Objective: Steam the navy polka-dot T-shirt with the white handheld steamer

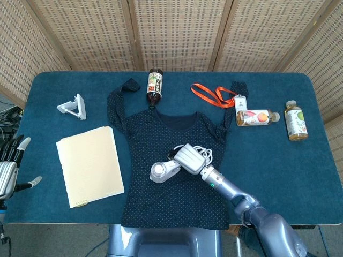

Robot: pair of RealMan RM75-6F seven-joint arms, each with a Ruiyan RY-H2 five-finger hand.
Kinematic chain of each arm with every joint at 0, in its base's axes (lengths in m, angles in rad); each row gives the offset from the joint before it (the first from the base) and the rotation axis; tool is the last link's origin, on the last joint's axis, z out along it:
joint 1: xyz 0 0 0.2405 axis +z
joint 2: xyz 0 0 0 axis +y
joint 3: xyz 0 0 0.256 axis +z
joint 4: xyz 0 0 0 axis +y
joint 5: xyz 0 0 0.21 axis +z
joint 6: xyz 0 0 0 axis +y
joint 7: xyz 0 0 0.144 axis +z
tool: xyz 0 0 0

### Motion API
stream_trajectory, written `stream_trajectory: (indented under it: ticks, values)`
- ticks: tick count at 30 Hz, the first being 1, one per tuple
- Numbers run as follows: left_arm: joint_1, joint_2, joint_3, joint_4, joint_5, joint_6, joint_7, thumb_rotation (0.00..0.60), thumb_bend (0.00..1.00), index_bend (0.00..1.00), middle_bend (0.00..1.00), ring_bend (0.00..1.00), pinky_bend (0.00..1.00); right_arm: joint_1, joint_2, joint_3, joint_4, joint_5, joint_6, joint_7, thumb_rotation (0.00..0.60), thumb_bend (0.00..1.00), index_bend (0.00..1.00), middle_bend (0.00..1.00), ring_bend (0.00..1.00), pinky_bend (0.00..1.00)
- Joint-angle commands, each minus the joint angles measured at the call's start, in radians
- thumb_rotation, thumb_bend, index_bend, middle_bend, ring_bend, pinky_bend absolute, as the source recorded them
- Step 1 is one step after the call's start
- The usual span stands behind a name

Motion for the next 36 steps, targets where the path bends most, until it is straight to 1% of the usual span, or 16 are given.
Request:
stream_trajectory:
  ticks: [1,9,18,26,33,36]
  values:
    - [0.001,-0.002,0.002,-0.003,0.004,0.004,0.006,0.6,0.0,0.0,0.0,0.0,0.0,-0.027,0.01,-0.017,0.038,0.002,0.009,0.027,0.6,1.0,0.66,0.59,0.71,0.98]
    - [0.003,-0.009,0.006,-0.008,0.016,0.016,0.029,0.6,0.0,0.0,0.0,0.0,0.0,-0.083,0.054,-0.033,0.134,0.023,0.004,0.082,0.6,1.0,0.65,0.59,0.71,0.98]
    - [0.003,-0.013,0.011,-0.02,0.032,0.027,0.05,0.6,0.0,0.0,0.0,0.0,0.0,-0.122,0.086,-0.047,0.192,0.038,-0.025,0.135,0.6,1.0,0.65,0.59,0.71,0.98]
    - [0.004,-0.013,0.014,-0.03,0.039,0.031,0.06,0.6,0.0,0.0,0.0,0.0,0.0,-0.121,0.075,-0.069,0.182,0.024,-0.004,0.147,0.6,1.0,0.65,0.59,0.71,0.98]
    - [0.006,-0.011,0.013,-0.032,0.037,0.035,0.057,0.6,0.0,0.0,0.0,0.0,0.0,-0.092,0.051,-0.072,0.129,0.013,0.039,0.156,0.6,1.0,0.65,0.59,0.71,0.98]
    - [0.006,-0.012,0.012,-0.029,0.034,0.035,0.061,0.6,0.0,0.0,0.0,0.0,0.0,-0.076,0.04,-0.081,0.102,-0.004,0.063,0.14,0.6,1.0,0.65,0.59,0.71,0.98]
